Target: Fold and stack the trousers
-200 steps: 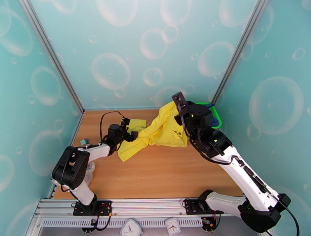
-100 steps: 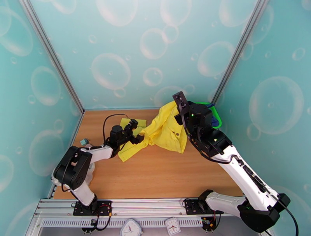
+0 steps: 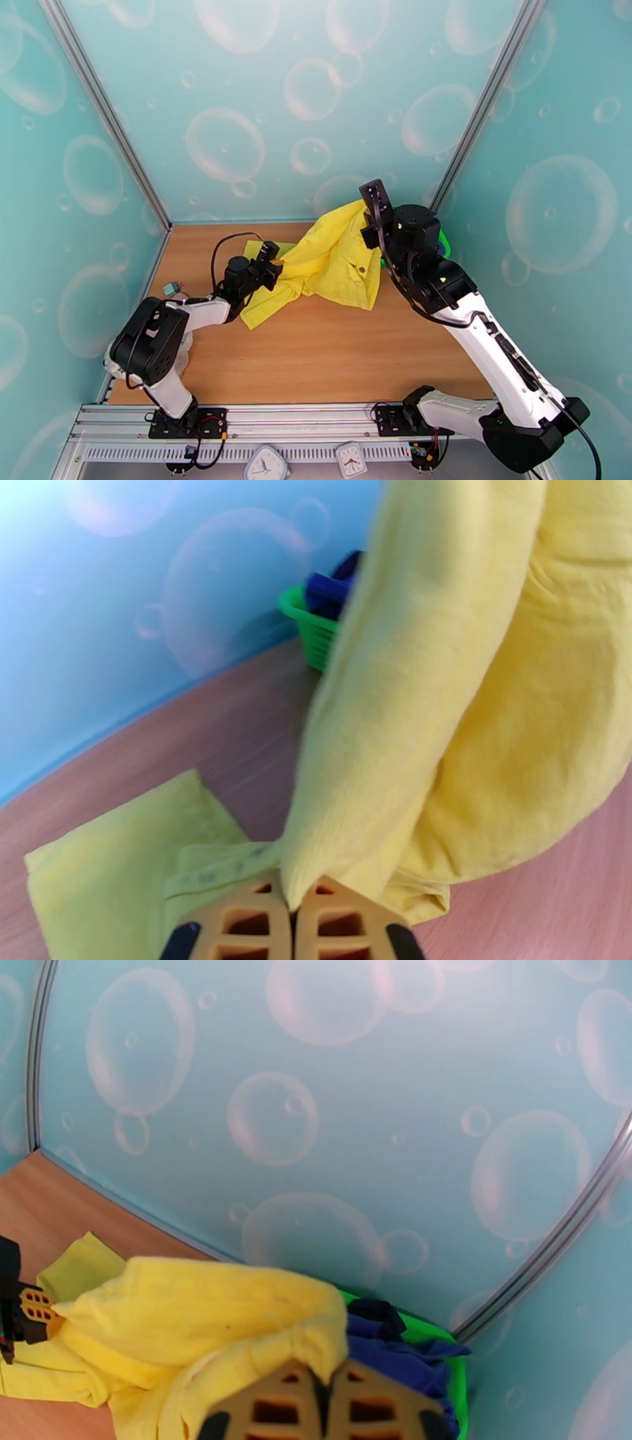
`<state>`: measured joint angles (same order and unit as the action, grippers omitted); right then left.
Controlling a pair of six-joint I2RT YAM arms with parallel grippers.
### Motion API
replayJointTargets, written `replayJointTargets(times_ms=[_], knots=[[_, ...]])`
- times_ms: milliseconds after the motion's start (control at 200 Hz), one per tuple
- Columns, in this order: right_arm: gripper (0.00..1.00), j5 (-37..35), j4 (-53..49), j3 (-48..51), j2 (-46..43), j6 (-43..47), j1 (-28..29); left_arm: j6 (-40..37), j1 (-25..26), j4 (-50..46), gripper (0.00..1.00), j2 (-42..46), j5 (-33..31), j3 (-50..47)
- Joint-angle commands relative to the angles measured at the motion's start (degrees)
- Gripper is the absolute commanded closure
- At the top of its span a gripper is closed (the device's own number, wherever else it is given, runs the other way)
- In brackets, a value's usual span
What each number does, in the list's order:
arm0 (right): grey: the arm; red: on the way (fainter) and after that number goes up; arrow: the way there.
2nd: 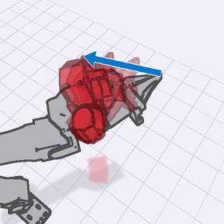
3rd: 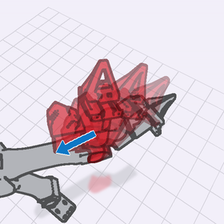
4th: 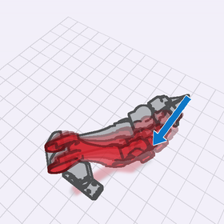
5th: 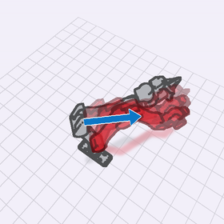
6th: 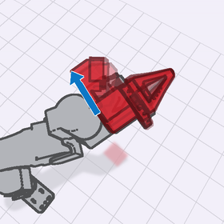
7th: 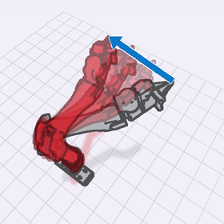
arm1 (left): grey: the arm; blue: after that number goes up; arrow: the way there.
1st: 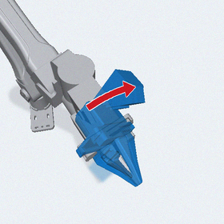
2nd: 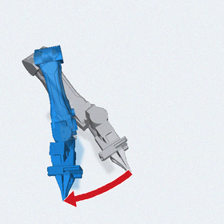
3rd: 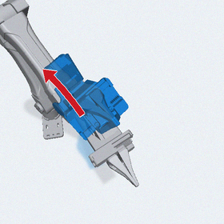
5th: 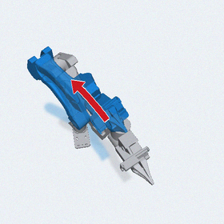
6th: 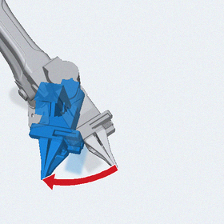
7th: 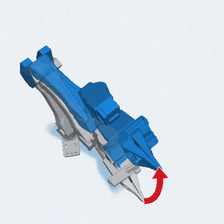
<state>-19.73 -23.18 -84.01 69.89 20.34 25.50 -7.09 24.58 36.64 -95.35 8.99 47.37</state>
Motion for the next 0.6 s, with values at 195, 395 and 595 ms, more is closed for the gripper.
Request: replayJointTargets(times_ms=[195,395,595], knots=[[1.00,2.04,20.98,-10.75,17.52,4.59,-1.40,15.52,-13.04,-26.76,1.00,12.94,-30.88,16.00],[1.00,13.81,20.11,-18.87,16.33,2.51,-2.31,18.23,-15.04,-30.52,1.00,27.89,-28.19,15.07],[1.00,8.90,30.49,19.38,-7.88,1.55,-0.82,28.80,-9.54,-42.74,1.00,40.21,-23.58,3.91]])
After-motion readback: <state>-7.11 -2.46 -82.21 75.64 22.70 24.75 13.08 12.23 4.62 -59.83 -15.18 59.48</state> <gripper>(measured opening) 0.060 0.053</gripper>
